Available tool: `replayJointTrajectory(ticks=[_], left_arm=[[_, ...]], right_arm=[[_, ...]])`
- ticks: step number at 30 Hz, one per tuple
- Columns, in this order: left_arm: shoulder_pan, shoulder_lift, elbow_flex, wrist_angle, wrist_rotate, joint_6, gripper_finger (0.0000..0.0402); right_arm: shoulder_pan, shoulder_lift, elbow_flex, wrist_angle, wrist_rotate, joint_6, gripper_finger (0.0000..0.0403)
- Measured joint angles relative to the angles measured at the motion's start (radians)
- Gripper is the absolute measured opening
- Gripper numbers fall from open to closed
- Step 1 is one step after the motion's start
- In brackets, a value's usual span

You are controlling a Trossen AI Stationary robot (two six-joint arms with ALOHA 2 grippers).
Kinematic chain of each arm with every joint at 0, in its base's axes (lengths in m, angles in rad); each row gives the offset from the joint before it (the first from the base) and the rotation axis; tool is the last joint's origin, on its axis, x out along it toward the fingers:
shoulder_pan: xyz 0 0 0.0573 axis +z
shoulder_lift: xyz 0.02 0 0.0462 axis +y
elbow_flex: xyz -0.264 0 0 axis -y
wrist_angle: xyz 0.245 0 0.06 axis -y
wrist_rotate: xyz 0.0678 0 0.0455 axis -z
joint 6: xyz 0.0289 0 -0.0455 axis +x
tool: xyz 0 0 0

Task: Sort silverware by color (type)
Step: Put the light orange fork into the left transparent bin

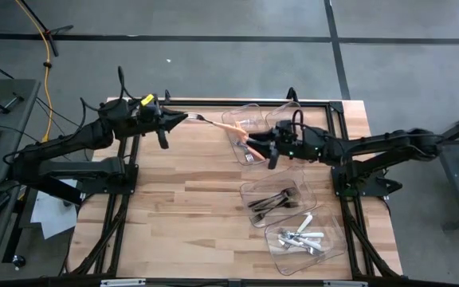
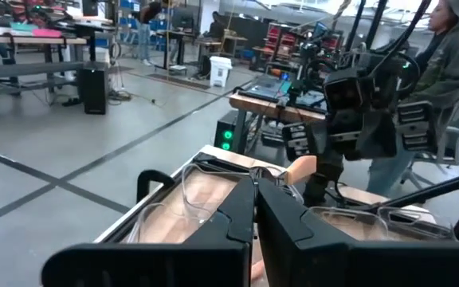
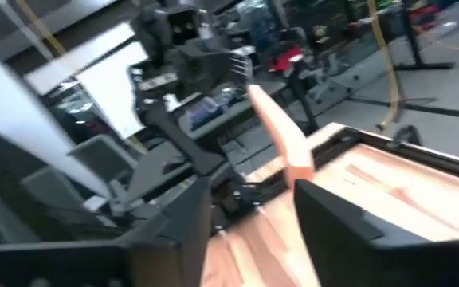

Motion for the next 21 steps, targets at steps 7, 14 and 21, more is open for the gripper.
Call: replayJointTrajectory(ticks=[7,14,21], left_arm=[[0.0,0.0,0.0,0.0,0.004,-0.001,0.0],[0.0,0.019,0.0,0.001,0.006,-0.009,0.0],[0.0,0.032,0.0,0.003,0.006,-0.009,0.0]], right_arm=[[-0.013,0.054,0.0,0.016,0.055,-0.062,0.0242],[-0.042,0.126,0.0,0.159,0.037,-0.056,0.0254],[-0.047,0.145,0.0,0.172,0.002,-0.055,0.0254]])
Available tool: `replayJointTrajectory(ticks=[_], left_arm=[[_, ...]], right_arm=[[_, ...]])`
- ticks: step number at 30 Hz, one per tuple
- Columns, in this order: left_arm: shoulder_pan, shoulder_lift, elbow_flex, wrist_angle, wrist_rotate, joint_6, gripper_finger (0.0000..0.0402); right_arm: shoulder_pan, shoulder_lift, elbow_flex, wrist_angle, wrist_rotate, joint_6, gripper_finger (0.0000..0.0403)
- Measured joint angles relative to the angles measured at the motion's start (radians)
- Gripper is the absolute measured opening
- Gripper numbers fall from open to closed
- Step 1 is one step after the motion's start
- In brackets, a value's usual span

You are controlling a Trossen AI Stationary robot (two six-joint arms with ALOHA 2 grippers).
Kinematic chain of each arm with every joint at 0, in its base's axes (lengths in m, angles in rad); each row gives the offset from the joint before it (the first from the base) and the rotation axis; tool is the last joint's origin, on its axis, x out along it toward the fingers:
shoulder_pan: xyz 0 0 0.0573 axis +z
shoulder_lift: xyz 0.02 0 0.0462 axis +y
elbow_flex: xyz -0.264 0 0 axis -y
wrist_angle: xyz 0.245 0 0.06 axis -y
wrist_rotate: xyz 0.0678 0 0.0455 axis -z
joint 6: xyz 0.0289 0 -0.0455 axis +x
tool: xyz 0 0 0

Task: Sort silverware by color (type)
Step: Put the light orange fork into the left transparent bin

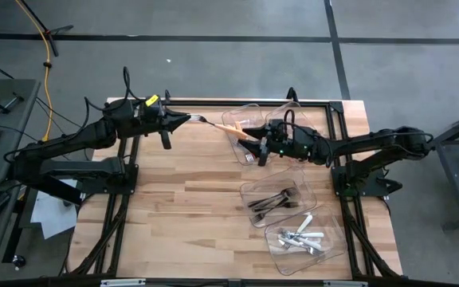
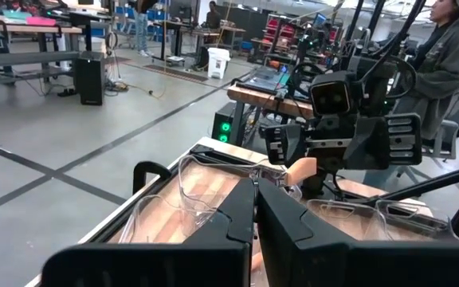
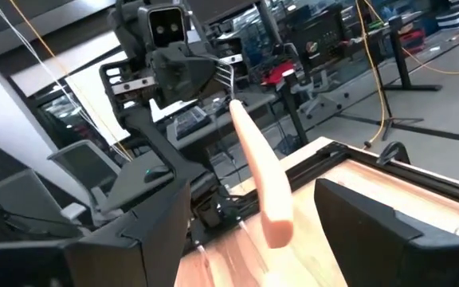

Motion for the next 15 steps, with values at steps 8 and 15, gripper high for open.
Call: replayJointTrajectory(ticks=[8,15], left_arm=[[0.0,0.0,0.0,0.002,-0.001,0.0,0.0],[0.0,0.029,0.0,0.049,-0.002,0.0,0.0]], right_arm=[[-0.014,0.0,0.0,-0.012,0.05,0.001,0.0237],[-0.029,0.004,0.0,-0.01,0.048,0.078,0.017]])
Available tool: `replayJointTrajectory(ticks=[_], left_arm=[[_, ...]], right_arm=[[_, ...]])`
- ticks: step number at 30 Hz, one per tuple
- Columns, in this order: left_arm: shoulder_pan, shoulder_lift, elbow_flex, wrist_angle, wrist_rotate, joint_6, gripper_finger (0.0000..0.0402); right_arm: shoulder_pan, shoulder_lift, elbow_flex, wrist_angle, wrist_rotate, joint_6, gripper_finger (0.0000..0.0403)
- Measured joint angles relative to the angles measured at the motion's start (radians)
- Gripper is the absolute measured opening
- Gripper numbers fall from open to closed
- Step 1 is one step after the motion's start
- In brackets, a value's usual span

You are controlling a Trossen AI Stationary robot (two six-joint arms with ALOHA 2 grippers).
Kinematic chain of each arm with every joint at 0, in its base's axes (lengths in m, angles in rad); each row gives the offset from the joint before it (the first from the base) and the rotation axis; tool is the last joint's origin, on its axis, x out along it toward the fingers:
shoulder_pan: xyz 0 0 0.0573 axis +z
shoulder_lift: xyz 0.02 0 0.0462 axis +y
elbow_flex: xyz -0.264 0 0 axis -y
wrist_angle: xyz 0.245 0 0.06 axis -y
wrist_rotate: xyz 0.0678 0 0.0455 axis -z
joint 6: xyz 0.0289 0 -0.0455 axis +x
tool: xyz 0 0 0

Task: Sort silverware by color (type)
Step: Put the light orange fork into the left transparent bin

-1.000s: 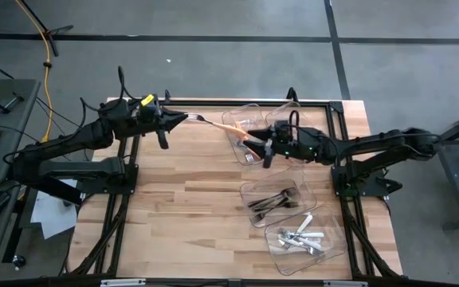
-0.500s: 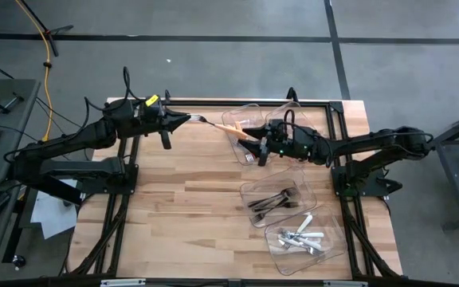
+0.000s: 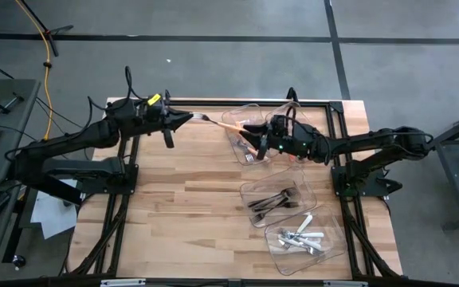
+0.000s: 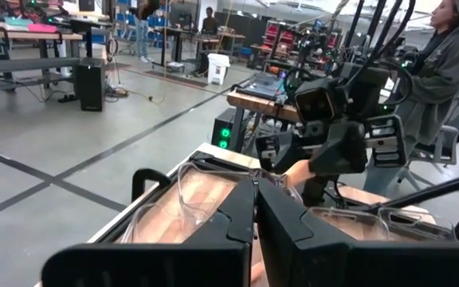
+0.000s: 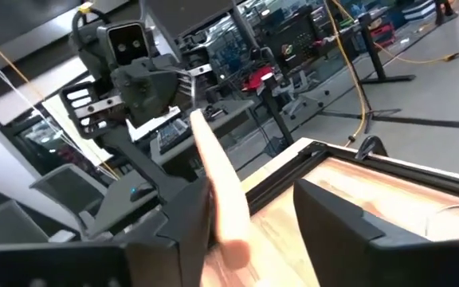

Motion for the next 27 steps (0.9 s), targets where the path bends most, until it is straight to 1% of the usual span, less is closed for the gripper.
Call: replayJointTrajectory(ticks=[4,9,14,17,23,24,27], left_arm=[[0.0,0.039,0.0,0.032,0.0,0.0,0.0],[0.0,0.071,0.0,0.059,0.0,0.0,0.0],[0.0,0.072,0.0,0.071,0.002,0.0,0.0],[0.0,0.071,0.0,0.07,0.002,0.0,0.0],[0.0,0.071,0.0,0.067,-0.001,-0.002,0.0],[0.0,0.071,0.0,0.066,0.003,-0.003,0.0],[0.0,0.07,0.0,0.067,0.001,-0.003,0.0]], right_arm=[[0.0,0.0,0.0,0.002,-0.017,0.009,0.0152],[0.0,0.0,0.0,0.005,-0.037,0.004,0.0149],[0.003,0.0,0.0,0.005,-0.049,-0.018,0.0139],[0.003,0.0,0.0,0.005,-0.049,-0.018,0.0117],[0.003,0.0,0.0,0.007,-0.057,-0.026,0.0041],[0.005,0.0,0.0,0.007,-0.051,-0.026,0.0036],[0.003,-0.001,0.0,0.006,-0.055,-0.034,0.0036]])
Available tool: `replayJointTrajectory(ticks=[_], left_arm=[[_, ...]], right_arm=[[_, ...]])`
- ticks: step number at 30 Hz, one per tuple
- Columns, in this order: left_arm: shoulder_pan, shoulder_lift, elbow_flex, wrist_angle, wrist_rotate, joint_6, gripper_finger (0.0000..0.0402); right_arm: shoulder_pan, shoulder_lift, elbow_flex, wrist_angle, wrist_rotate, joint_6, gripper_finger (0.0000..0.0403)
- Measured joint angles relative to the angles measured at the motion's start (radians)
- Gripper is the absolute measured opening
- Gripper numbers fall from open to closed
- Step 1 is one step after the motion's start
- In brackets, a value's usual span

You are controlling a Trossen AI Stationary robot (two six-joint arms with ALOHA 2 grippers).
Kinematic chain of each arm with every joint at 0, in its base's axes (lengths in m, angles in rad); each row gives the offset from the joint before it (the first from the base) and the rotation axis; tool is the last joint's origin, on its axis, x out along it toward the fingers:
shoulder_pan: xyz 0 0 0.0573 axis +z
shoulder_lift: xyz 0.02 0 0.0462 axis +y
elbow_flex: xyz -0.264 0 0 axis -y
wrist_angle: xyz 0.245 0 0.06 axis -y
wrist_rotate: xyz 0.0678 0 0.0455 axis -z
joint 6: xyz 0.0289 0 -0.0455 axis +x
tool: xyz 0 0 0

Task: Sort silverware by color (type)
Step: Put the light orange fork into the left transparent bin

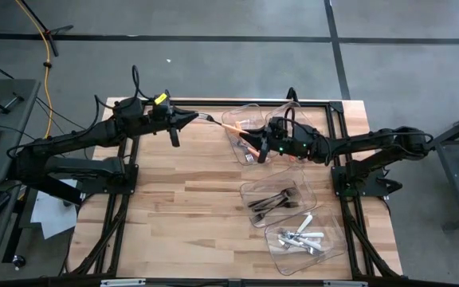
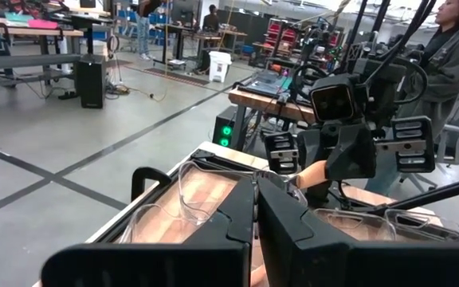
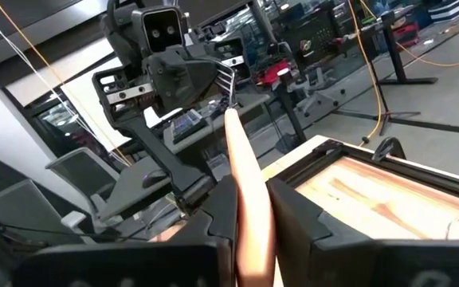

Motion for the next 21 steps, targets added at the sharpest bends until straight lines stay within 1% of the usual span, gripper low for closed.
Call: replayJointTrajectory(ticks=[5,8,11,16,19,21], left_arm=[[0.0,0.0,0.0,-0.005,0.0,0.016,0.0003],[0.0,0.0,0.0,-0.011,-0.001,0.037,0.0018],[0.0,-0.007,0.0,-0.035,0.0,0.016,0.0047],[0.003,-0.045,0.0,-0.119,0.006,-0.047,0.0112],[0.004,-0.093,0.0,-0.185,0.062,-0.049,0.0148],[0.003,-0.138,0.0,-0.244,0.11,-0.041,0.0166]], right_arm=[[0.0,0.0,0.0,-0.001,0.002,-0.004,0.0036],[0.0,0.0,0.0,-0.002,0.003,-0.01,0.0036],[0.0,0.0,0.0,-0.002,0.004,-0.028,0.0036],[-0.011,-0.008,0.0,-0.013,-0.002,-0.055,0.0036],[-0.029,-0.028,0.0,-0.069,-0.007,-0.066,0.0036],[-0.043,-0.058,0.0,-0.137,-0.012,-0.084,0.0036]])
